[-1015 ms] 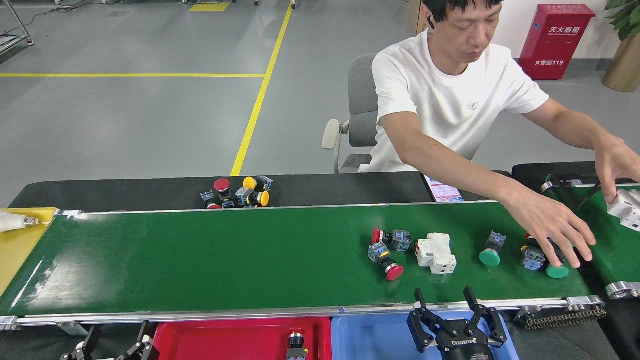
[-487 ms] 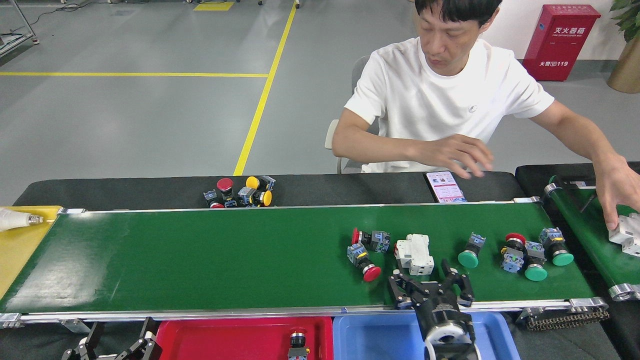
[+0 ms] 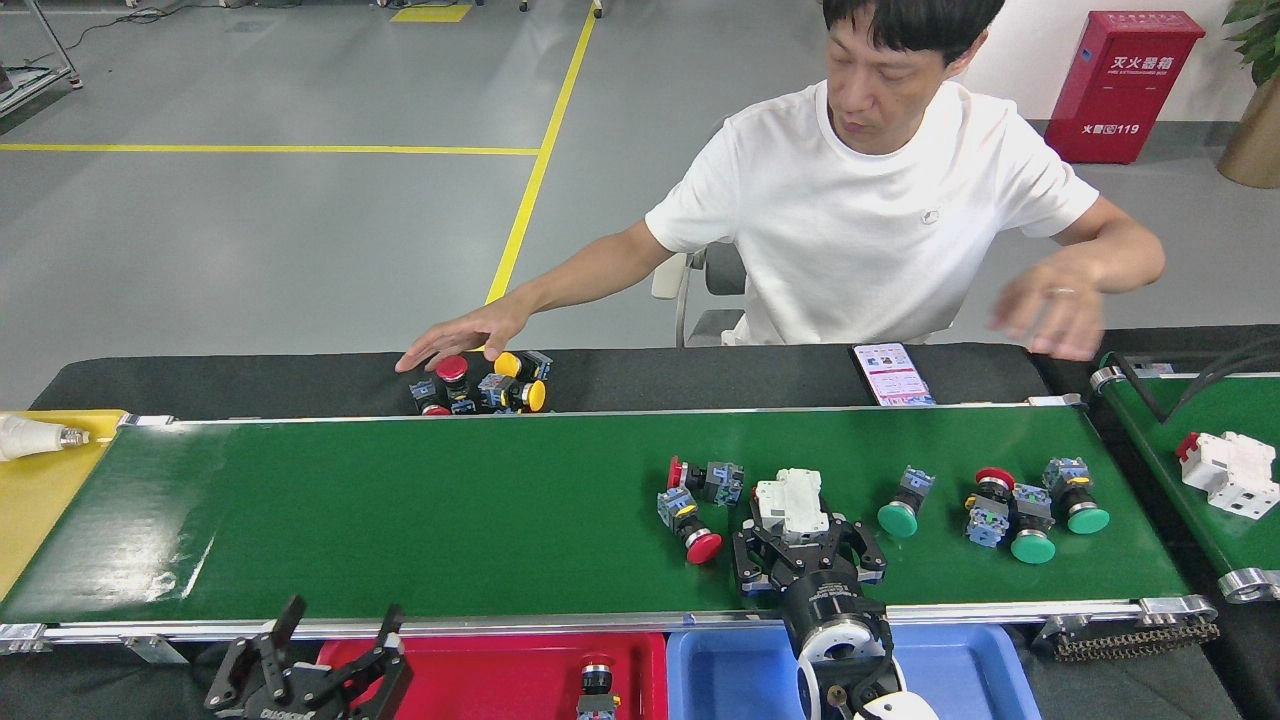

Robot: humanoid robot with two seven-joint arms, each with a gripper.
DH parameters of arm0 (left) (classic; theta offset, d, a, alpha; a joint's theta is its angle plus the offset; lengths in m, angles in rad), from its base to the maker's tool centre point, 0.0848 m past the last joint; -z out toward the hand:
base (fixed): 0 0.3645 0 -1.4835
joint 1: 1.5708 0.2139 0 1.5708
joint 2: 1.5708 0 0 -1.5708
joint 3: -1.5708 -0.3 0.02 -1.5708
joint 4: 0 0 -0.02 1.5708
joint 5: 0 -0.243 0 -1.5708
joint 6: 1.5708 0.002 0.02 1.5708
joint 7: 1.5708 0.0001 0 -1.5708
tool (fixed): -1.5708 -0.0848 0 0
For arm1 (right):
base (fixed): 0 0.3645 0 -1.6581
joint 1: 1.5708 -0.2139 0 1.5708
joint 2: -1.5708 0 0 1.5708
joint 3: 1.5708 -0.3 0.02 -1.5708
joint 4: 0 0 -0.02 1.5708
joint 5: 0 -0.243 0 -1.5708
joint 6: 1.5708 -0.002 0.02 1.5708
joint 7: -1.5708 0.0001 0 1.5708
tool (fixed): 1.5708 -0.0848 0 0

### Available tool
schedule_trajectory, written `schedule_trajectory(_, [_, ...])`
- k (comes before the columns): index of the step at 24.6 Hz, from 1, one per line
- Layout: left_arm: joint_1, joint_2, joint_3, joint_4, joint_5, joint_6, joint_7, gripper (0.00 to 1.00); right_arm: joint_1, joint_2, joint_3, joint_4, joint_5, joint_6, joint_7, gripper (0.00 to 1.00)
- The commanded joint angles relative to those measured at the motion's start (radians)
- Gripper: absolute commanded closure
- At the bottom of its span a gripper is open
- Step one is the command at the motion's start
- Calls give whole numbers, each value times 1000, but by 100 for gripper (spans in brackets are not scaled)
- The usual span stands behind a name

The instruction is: Pick switch part from conveyor to tray

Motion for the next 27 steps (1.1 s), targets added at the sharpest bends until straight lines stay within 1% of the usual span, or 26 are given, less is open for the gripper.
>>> schedule_trajectory(1, [-21, 8, -26, -5, -3, -2, -22, 0, -2, -3, -1, -50, -6, -64, -16, 59])
schedule_trajectory(2, [-24, 10, -38, 1, -3, -1, -28, 0, 13, -3, -6, -90, -13, -101, -11, 59])
schedule_trajectory(4, [-46, 10, -61, 21, -10, -1, -32, 0, 81, -21, -9, -183, -59, -191, -6, 58])
schedule_trajectory(6, [-106, 7, -97, 77, -59, -1, -36, 0, 158, -99, -15, -294, -99, -279, -3, 58])
schedule_trajectory(8, [-145, -1, -111, 130, -80, -2, -36, 0, 216, -138, -15, -364, -124, -319, -6, 56])
schedule_trajectory(9, [-172, -3, -118, 156, -82, -1, -36, 0, 257, -165, -16, -398, -139, -363, -8, 55])
schedule_trajectory(11, [-201, -3, -134, 191, -83, 2, -37, 0, 299, -224, -41, -421, -171, -472, -14, 54])
schedule_trajectory(13, [-224, -3, -147, 223, -85, 4, -37, 0, 333, -262, -75, -420, -221, -641, -14, 54])
schedule_trajectory(15, [-234, -3, -157, 238, -94, 5, -36, 0, 395, -279, -131, -427, -239, -813, -6, 54])
schedule_trajectory(17, [-238, -6, -167, 251, -106, 7, -36, 0, 469, -280, -234, -438, -239, -944, -6, 54])
schedule_trajectory(19, [-248, -13, -169, 258, -120, 8, -37, 0, 497, -277, -320, -437, -240, -1020, -6, 53])
schedule_trajectory(20, [-257, -27, -169, 268, -132, 8, -36, 0, 498, -276, -349, -434, -240, -1020, -6, 52])
schedule_trajectory(21, [-270, -41, -169, 280, -146, 7, -37, 0, 501, -276, -369, -430, -240, -1020, -6, 47])
schedule_trajectory(22, [-277, -49, -169, 286, -158, 7, -36, 0, 507, -274, -375, -424, -240, -1020, -6, 39])
schedule_trajectory(24, [-294, -61, -169, 301, -180, 7, -36, 0, 509, -268, -385, -424, -242, -1020, -5, 0])
schedule_trajectory(27, [-317, -70, -175, 330, -183, 8, -36, 0, 507, -267, -404, -424, -244, -1020, -5, 0])
